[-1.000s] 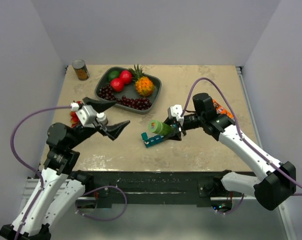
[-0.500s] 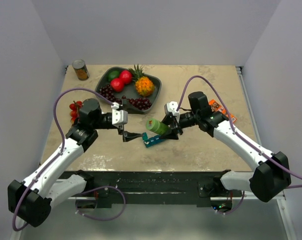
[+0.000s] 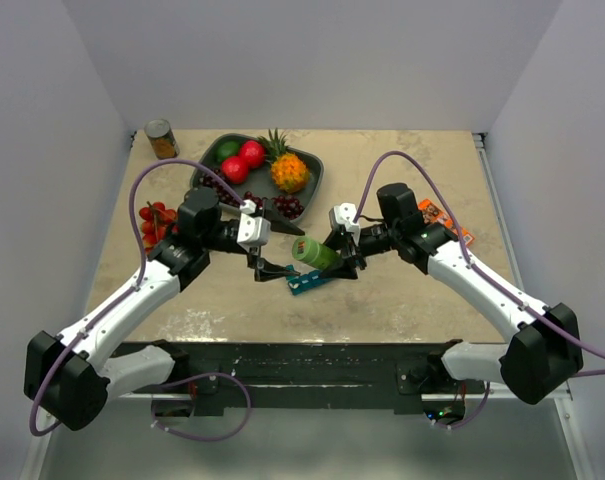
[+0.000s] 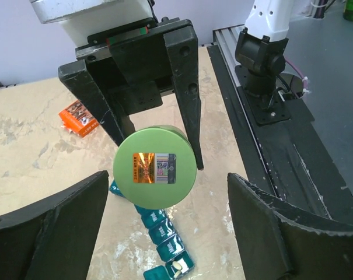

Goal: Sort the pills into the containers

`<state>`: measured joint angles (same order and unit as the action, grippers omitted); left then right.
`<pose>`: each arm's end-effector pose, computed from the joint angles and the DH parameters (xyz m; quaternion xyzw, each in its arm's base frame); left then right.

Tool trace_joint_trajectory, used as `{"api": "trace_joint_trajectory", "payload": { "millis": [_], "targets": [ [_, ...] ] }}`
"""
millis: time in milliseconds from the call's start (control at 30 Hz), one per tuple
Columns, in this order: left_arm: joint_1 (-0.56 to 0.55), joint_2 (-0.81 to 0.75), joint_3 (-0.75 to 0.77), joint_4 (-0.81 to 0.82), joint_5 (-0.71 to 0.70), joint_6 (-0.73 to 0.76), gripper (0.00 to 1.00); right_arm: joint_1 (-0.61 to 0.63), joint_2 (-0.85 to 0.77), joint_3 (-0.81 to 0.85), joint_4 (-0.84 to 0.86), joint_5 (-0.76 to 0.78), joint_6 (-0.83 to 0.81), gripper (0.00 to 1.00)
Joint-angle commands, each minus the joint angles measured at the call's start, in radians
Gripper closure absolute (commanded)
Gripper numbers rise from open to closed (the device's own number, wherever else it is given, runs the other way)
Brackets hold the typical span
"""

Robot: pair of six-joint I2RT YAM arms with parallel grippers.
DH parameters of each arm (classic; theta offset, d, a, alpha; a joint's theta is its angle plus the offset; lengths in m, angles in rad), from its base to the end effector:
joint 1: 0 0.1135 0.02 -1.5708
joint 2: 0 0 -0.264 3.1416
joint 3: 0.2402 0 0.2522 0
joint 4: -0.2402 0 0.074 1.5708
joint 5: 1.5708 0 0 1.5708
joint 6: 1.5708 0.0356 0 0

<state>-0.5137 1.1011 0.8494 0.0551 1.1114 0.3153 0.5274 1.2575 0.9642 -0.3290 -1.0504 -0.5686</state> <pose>0.1940 -0.1461 0.3285 0.5708 0.4664 -0.4592 0.4958 0.2134 0.1601 0.2978 -0.5965 0.5377 0.4378 0.4042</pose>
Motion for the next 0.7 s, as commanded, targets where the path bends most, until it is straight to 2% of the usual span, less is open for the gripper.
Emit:
{"api": "trace_joint_trajectory", "payload": {
  "millis": [0,200,300,433,533,667],
  "targets": [
    [-0.016,0.014,0.054,0.052,0.033,0.007,0.15,0.002,0.005,0.014,0.022,-0.028,-0.014,1.0],
    [-0.02,0.022,0.06,0.095,0.021,-0.033,0.2,0.002,0.008,0.016,0.021,-0.02,-0.019,1.0],
    [-0.02,0.022,0.057,0.1,0.008,-0.042,0.26,0.003,0.01,0.016,0.018,-0.02,-0.02,1.0],
    [-0.022,0.023,0.051,0.107,-0.008,-0.062,0.45,0.003,0.01,0.015,0.016,-0.017,-0.022,1.0],
    [-0.022,0.025,0.054,0.1,-0.019,-0.071,0.55,0.003,0.01,0.016,0.016,-0.013,-0.022,1.0],
    [-0.022,0.023,0.06,0.054,-0.031,-0.071,0.62,0.005,0.011,0.016,0.019,0.0,-0.019,1.0]
  ]
}}
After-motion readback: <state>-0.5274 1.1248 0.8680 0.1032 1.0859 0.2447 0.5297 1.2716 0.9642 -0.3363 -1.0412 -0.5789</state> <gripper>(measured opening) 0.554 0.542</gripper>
